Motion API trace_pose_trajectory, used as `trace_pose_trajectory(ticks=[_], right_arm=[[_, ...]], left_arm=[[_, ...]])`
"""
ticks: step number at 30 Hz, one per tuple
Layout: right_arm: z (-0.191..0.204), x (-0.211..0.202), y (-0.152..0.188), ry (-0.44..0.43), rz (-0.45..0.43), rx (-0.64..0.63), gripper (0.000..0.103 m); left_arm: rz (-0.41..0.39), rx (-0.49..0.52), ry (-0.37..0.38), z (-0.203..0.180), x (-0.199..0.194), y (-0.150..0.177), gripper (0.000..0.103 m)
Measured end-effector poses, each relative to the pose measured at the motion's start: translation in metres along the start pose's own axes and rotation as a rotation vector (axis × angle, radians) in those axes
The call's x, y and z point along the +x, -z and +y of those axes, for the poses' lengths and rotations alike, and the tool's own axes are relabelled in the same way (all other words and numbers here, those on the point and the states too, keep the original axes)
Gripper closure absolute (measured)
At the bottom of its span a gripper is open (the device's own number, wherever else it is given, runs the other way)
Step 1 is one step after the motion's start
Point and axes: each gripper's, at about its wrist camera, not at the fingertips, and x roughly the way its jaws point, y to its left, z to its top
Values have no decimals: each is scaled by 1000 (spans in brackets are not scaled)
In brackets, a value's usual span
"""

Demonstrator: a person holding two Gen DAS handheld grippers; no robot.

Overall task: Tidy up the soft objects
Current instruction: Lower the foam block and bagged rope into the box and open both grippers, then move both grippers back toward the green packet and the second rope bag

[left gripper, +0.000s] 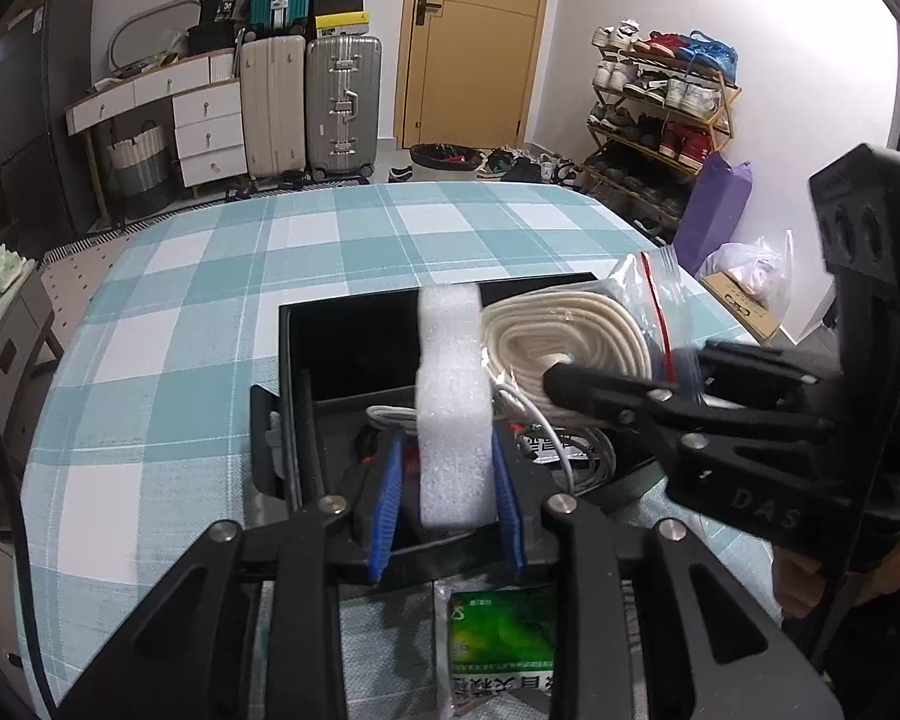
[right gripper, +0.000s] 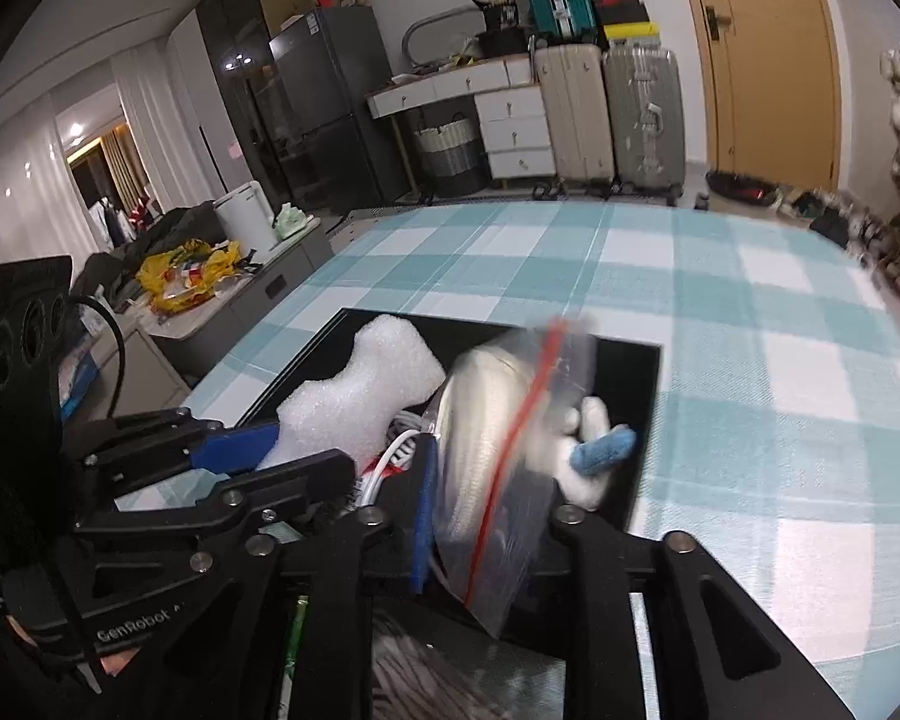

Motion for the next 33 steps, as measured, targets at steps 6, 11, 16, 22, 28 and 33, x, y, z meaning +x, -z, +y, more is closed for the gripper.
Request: trace_pose_trajectory(ticks=[6,11,16,22,28,33], right_arm=[[-1,-29,3,48,-71,-31,56],[-1,-49,10,79,-88,-39,23],[3,-66,22,83,-89,-40,1],[1,-83,38,102,-94,-22,1],[-2,-87,61,103,-50,-15,1],[-4,-82,75,100,-4,-26,1]], left_arm=[[-37,10,-23,3,-14,5,51],[-48,14,-29,3,-24,10,45],[-106,14,-66,-3,-42,17,4],[-108,3,-96,-3,-51,31,0],[-83,-12,-105,-1,-51,50,0],[-48,-23,-100,-3,-46,60,0]])
